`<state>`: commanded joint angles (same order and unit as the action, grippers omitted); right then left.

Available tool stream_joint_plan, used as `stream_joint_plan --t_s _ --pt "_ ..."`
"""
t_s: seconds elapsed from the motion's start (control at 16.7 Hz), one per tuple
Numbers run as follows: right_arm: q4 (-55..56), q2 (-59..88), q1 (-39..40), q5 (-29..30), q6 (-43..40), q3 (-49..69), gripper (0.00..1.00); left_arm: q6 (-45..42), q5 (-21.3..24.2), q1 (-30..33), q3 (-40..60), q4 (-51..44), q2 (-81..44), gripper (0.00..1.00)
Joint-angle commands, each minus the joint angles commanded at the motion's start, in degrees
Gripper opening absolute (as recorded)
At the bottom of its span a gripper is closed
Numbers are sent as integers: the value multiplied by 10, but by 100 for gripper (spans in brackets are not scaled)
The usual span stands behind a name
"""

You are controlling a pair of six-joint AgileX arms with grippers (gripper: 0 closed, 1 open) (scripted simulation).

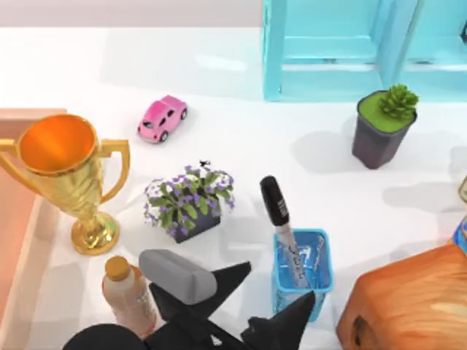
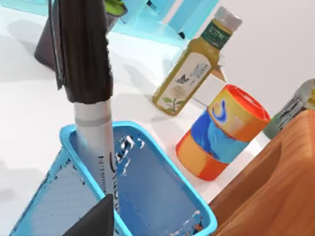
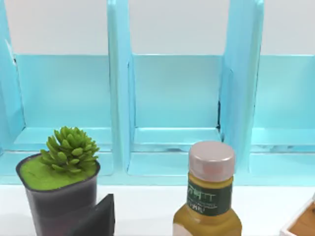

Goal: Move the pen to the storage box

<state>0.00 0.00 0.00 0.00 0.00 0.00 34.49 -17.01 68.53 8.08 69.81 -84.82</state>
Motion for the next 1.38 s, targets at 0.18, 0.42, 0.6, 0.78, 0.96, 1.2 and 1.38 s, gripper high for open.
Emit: stream_joint_plan --t_s 0.18,0.42,0.6,0.78,0.96,1.2,1.38 --pt "0 0 0 0 0 0 100 24 -51 6 -7 50 -83 100" --pt "0 0 0 0 0 0 100 33 -78 -11 -12 68 -115 100" --pt "0 0 0 0 0 0 100 32 -77 -9 -10 66 -114 100" --pt "0 0 0 0 0 0 100 32 -75 -10 9 64 -130 100" --pt "0 0 0 0 0 0 100 28 -57 -29 57 61 -175 100" --pt "0 0 0 0 0 0 100 19 -15 -74 134 60 -249 100" --pt "0 0 0 0 0 0 100 14 7 -96 181 57 -292 100"
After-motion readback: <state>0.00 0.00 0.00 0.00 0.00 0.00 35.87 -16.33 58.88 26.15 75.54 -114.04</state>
